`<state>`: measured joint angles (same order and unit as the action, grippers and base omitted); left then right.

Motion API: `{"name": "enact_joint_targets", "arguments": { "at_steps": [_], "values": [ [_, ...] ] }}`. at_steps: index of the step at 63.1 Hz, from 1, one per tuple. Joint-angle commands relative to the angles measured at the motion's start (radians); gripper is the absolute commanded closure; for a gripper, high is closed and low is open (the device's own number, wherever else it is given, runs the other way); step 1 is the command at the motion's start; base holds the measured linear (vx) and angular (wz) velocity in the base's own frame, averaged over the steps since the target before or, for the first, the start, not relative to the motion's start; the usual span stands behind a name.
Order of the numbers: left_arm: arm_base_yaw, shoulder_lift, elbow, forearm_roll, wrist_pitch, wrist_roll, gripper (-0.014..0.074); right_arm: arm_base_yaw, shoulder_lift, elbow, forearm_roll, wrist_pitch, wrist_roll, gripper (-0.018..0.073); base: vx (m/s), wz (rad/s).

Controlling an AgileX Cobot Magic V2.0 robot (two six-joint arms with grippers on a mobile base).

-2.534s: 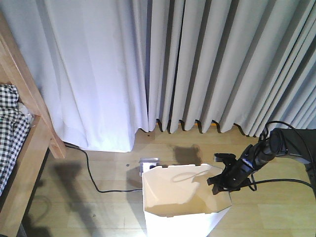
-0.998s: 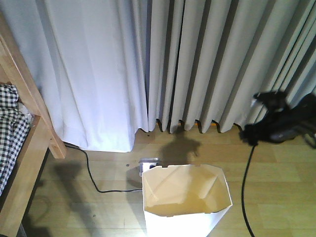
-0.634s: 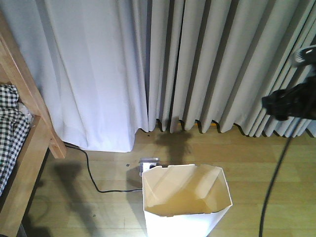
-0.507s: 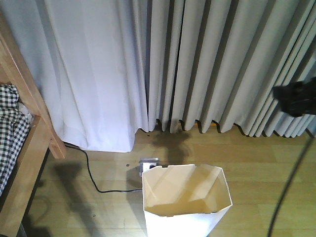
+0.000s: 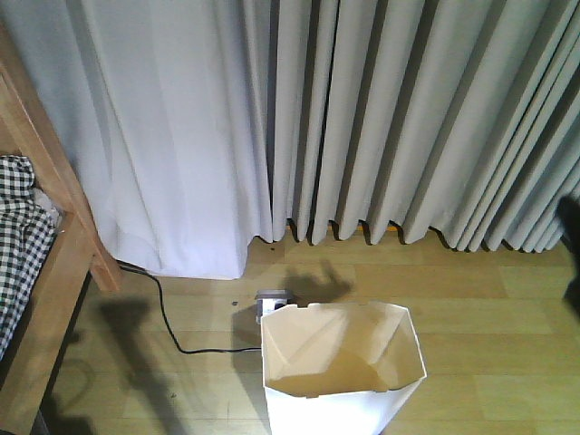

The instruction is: Move trash bin to bedside with robot

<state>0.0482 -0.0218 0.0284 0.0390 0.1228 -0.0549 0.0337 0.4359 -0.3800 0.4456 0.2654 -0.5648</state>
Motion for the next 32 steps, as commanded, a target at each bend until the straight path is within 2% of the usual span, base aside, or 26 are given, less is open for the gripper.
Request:
{"name": "enact_joint_targets", "arguments": {
  "at_steps": [1, 10, 16, 22, 30, 32],
  "values": [
    [-0.001, -0.005, -0.021, -0.005, -0.072, -0.004, 0.0603, 0.046, -0.023, 0.025, 0.007, -0.09, -0.004, -0.0004, 0.0, 0.0],
    [-0.001, -0.005, -0.021, -0.005, -0.072, -0.004, 0.0603, 0.073, -0.07, 0.054, 0.02, -0.063, -0.003, 0.0, 0.0, 0.0],
    [-0.001, -0.005, -0.021, -0.005, -0.072, -0.004, 0.0603, 0.073, -0.084, 0.054, 0.02, -0.063, -0.003, 0.0074, 0.0, 0.0],
    [-0.001, -0.005, -0.021, -0.005, -0.072, -0.004, 0.0603, 0.073, -0.084, 0.054, 0.02, -0.064, 0.0, 0.025, 0.0, 0.0],
    [-0.001, -0.005, -0.021, -0.005, -0.072, -0.004, 0.0603, 0.073, -0.084, 0.054, 0.025, -0.11, 0.004, 0.0552, 0.0, 0.0],
    [-0.001, -0.005, -0.021, -0.005, -0.072, -0.004, 0.0603, 0.073, -0.084, 0.054, 0.04, -0.114, 0.006, 0.0575, 0.0, 0.0]
  ]
}}
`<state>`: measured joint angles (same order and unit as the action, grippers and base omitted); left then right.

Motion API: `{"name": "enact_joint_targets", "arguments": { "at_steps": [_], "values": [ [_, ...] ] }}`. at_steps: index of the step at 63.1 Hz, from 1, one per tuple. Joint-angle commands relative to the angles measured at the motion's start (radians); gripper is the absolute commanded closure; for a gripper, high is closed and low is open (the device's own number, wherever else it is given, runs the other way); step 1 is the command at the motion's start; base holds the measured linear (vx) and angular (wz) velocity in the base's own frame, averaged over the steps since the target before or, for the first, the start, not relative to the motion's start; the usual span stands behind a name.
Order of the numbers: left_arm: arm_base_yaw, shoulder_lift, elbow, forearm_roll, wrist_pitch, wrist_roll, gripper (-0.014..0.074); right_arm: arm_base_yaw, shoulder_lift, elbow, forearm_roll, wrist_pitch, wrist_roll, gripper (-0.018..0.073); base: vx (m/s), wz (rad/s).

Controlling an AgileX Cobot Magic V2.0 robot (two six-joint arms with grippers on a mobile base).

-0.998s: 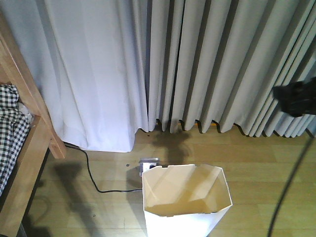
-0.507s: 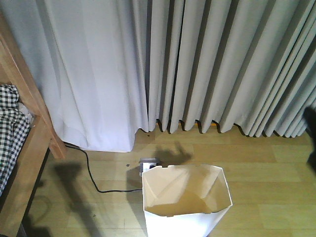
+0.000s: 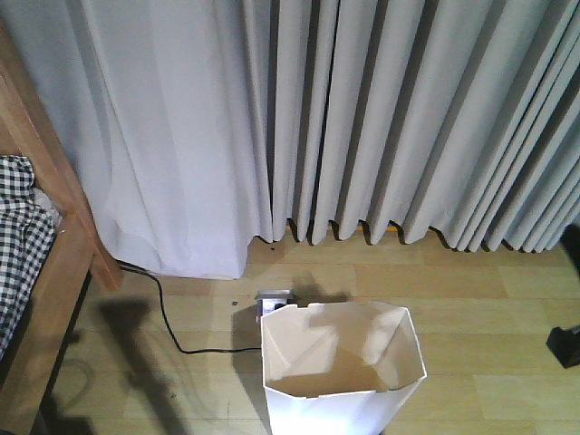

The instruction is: Move trash bin to bedside with robot

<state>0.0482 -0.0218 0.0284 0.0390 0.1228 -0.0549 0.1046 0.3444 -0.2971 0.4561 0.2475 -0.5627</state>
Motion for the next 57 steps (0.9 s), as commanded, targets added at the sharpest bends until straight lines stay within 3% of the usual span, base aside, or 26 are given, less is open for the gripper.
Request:
{"name": "enact_joint_targets", "arguments": {
  "at_steps": [1, 57],
  "values": [
    [-0.001, -0.005, -0.021, -0.005, -0.072, -0.004, 0.0603, 0.002, 0.008, -0.028, 0.034, -0.097, 0.004, 0.0575, 0.0, 0.0],
    [-0.001, -0.005, -0.021, -0.005, -0.072, -0.004, 0.0603, 0.002, 0.008, -0.022, 0.031, -0.116, -0.015, 0.0568, 0.0, 0.0]
  ]
}}
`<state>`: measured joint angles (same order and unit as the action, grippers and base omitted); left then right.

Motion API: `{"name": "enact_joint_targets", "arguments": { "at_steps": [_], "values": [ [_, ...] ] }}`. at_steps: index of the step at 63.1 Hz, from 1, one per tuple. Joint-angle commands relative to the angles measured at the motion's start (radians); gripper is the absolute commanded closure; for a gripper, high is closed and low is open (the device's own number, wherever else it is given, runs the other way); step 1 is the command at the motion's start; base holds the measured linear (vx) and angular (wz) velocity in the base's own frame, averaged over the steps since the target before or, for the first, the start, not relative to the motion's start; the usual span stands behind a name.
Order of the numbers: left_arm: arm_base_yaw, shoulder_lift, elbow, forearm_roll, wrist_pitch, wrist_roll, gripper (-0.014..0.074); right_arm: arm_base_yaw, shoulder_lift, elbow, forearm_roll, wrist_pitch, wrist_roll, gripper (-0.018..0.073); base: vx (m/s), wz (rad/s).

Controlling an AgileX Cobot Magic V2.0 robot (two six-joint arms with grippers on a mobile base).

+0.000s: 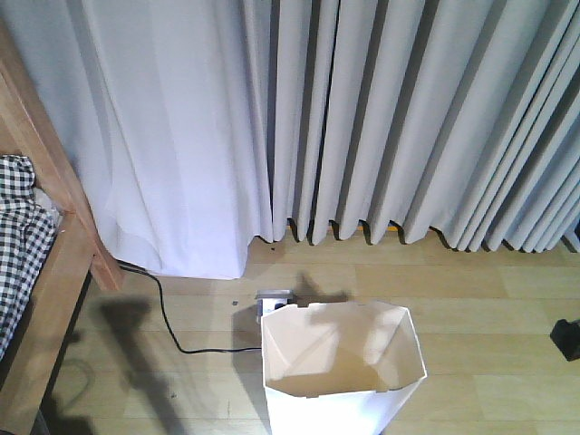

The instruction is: Move trash bin to bedside with robot

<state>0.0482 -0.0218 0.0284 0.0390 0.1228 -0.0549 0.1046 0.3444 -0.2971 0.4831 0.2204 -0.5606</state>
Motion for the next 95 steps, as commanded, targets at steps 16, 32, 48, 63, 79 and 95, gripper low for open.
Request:
{"name": "enact_joint_targets", "arguments": {
  "at_steps": [16, 32, 48, 63, 79, 95],
  "values": [
    [-0.001, -0.005, -0.021, -0.005, -0.072, -0.004, 0.0603, 0.001, -0.183, 0.144, -0.275, -0.268, 0.287, 0.0568, 0.0, 0.0],
    [-0.001, -0.005, -0.021, -0.005, -0.072, -0.004, 0.0603, 0.0, -0.368, 0.347, -0.498, -0.261, 0.537, 0.0568, 0.0, 0.0],
    [-0.001, -0.005, -0.021, -0.005, -0.072, -0.004, 0.0603, -0.09, -0.368, 0.345, -0.506, -0.22, 0.612, 0.0568, 0.0, 0.0],
    [-0.001, -0.005, -0.021, -0.005, -0.072, -0.004, 0.0603, -0.089, -0.368, 0.345, -0.504, -0.211, 0.609, 0.0568, 0.0, 0.0],
    [-0.001, -0.005, -0.021, -0.005, -0.072, -0.004, 0.0603, -0.089, -0.368, 0.345, -0.504, -0.208, 0.609, 0.0568, 0.0, 0.0],
    [-0.001, -0.005, -0.021, -0.005, -0.072, -0.004, 0.0603, -0.089, -0.368, 0.346, -0.504, -0.208, 0.609, 0.0568, 0.0, 0.0]
  ]
}}
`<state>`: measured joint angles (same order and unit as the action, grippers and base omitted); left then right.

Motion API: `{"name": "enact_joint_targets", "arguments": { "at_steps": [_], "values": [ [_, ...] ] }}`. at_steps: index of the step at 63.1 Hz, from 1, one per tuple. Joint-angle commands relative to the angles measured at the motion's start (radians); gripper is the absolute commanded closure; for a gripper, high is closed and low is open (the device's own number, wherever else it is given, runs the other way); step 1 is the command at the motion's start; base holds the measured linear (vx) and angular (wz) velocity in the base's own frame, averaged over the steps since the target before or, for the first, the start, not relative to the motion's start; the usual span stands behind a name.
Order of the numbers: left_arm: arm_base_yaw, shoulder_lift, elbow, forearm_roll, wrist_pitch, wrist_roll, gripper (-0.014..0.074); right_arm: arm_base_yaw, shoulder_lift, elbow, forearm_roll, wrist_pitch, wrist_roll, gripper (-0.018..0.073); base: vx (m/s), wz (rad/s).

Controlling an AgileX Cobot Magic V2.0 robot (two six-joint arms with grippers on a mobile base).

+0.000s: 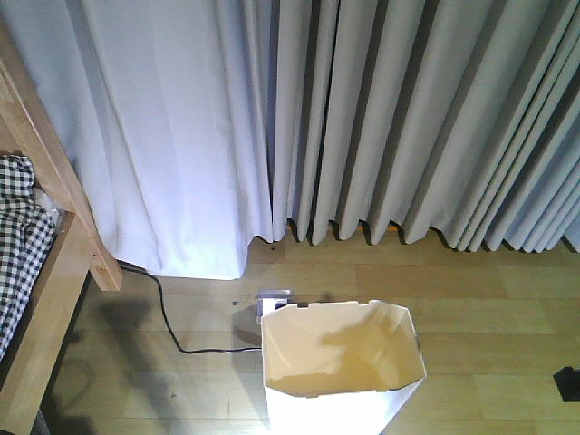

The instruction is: Move trash bin to bedside with robot

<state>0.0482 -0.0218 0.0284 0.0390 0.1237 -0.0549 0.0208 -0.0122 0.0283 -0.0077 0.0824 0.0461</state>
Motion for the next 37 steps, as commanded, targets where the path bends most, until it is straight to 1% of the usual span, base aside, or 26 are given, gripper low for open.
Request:
{"name": "enact_joint_targets", "arguments": {
  "at_steps": [1, 37],
  "values": [
    [-0.001, -0.005, -0.021, -0.005, -0.073, -0.004, 0.0603, -0.005, -0.011, 0.021, -0.013, -0.07, 0.002, 0.0568, 0.0, 0.0],
    [-0.001, -0.005, -0.021, -0.005, -0.073, -0.004, 0.0603, -0.005, -0.011, 0.021, -0.012, -0.07, 0.002, 0.0568, 0.0, 0.0]
  ]
}}
